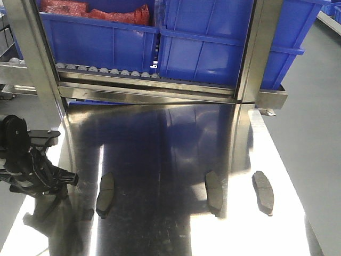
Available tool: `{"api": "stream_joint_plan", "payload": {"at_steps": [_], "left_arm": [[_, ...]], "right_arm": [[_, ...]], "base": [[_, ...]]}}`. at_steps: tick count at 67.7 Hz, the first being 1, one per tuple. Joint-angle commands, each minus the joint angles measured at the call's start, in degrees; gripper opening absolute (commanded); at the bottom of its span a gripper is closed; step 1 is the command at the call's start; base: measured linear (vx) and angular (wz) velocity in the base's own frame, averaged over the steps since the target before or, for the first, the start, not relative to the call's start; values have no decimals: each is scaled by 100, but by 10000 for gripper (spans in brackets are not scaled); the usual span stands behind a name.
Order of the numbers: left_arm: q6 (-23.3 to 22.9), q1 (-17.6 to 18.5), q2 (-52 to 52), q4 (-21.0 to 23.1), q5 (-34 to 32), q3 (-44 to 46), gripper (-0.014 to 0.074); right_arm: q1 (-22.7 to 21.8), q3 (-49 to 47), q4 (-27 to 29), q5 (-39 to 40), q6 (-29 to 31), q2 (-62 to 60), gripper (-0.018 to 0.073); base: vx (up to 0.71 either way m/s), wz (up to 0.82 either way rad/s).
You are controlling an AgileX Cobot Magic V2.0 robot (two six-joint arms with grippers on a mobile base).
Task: Move and align brake pads A on conveyor
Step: 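Close the left gripper on the brake pad and lift it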
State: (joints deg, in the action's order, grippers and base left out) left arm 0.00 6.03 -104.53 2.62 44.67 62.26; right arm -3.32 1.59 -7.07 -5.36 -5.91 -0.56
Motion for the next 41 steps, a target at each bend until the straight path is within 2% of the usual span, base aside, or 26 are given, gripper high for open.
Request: {"api": "stream_joint_plan", "payload": {"at_steps": [1, 6, 15, 30, 41], "left_arm": [[0, 27, 193, 38, 122, 124, 359], [44, 27, 193, 49, 135, 124, 251], [44, 38, 220, 49, 117, 124, -10], [56, 96, 384, 52, 154, 118, -8], [107, 111, 920, 46, 200, 118, -6]], "right_arm": [[1, 70, -38, 431, -11, -75, -7], [1, 70, -38, 431, -11, -75, -7], [1, 70, -38, 431, -11, -75, -7], [1, 70, -38, 431, -11, -75, -7], [1, 70, -38, 431, -11, -75, -7]], "base": [[0, 0], [0, 0], [0, 0], [0, 0], [0, 0]]}}
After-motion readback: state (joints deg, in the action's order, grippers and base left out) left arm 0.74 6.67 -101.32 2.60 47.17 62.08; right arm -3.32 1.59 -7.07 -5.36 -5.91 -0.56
